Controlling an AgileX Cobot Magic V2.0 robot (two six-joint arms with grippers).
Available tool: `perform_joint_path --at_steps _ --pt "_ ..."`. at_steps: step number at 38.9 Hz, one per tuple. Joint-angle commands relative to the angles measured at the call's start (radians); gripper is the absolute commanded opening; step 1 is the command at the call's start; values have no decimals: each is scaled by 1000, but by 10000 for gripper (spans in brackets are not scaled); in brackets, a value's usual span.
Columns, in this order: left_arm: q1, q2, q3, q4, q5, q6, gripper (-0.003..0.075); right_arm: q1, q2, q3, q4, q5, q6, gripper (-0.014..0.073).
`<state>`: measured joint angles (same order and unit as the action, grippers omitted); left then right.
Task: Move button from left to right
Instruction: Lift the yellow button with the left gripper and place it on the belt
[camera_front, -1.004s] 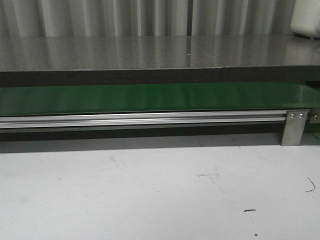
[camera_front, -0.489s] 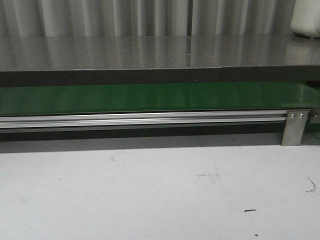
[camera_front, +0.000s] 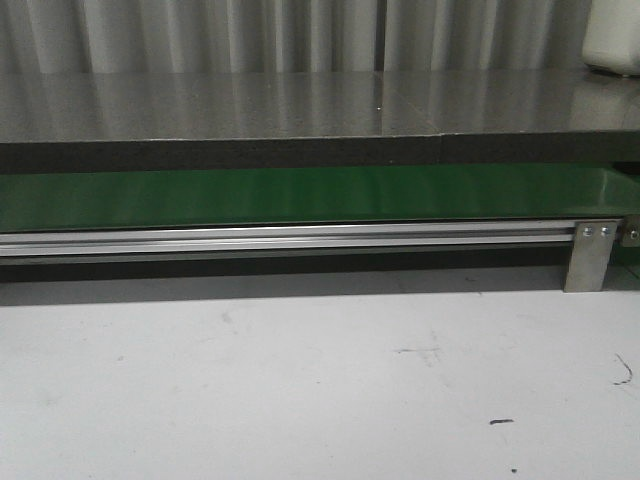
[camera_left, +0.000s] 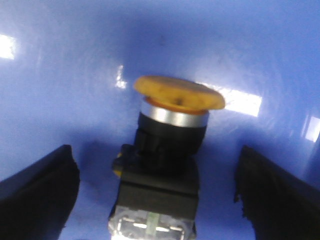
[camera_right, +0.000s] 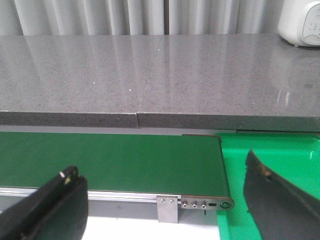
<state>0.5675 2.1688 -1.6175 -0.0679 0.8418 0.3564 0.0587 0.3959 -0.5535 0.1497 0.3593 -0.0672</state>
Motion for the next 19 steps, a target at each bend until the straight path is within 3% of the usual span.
perform_joint_path --at_steps 1,9,12,19 --pt "4 -51 -28 -4 -33 4 426 -4 14 -36 6 -79 -4 645" --pt "4 -66 -28 -4 -7 5 77 -4 14 -36 6 -79 -4 645" --pt "6 -87 -28 -4 -3 5 38 -4 14 -36 6 -79 -4 645" --pt "10 -188 -28 -40 -12 5 43 -4 14 -36 6 -79 -4 645"
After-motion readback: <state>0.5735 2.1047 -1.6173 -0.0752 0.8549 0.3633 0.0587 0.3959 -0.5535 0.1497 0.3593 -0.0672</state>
